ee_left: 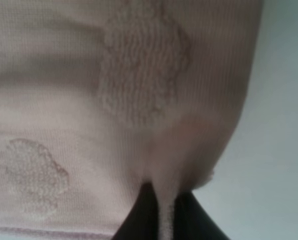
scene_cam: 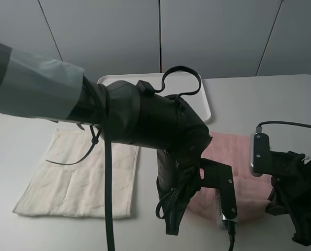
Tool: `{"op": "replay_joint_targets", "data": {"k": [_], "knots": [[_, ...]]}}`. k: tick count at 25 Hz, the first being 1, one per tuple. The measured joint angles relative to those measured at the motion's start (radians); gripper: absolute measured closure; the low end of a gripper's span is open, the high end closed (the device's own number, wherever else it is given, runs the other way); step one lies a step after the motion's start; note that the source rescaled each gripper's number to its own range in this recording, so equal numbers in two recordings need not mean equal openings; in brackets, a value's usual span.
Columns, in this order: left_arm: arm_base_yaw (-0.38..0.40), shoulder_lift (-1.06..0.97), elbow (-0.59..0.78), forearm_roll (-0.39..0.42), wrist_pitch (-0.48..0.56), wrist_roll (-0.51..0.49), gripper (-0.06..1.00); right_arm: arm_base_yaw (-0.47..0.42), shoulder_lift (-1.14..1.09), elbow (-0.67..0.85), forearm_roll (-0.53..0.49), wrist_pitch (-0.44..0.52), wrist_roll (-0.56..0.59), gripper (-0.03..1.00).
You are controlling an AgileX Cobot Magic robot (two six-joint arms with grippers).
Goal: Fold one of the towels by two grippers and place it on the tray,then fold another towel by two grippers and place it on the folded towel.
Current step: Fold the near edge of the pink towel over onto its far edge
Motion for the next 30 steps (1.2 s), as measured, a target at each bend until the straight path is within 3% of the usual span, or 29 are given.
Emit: {"op": "replay_joint_targets", "data": {"k": [11,17,25,30], "knots": [[0.000,-0.064,0.000,-0.030,0.012,-0.085,0.94,0.000,-0.214,0.003,0.000,0.009,0.318,0.94],[0.064,-0.088,0.000,-0.041,-0.038,-0.182,0.94,0.000,-0.304,0.003,-0.009,0.010,0.460,0.94],[0.171,-0.089,0.000,-0.126,-0.121,-0.230,0.94,0.000,-0.314,-0.012,-0.160,-0.041,0.771,0.94],[0.176,-0.091,0.000,-0.142,-0.173,-0.232,0.94,0.000,-0.307,-0.014,-0.191,-0.065,0.858,0.94]]}}
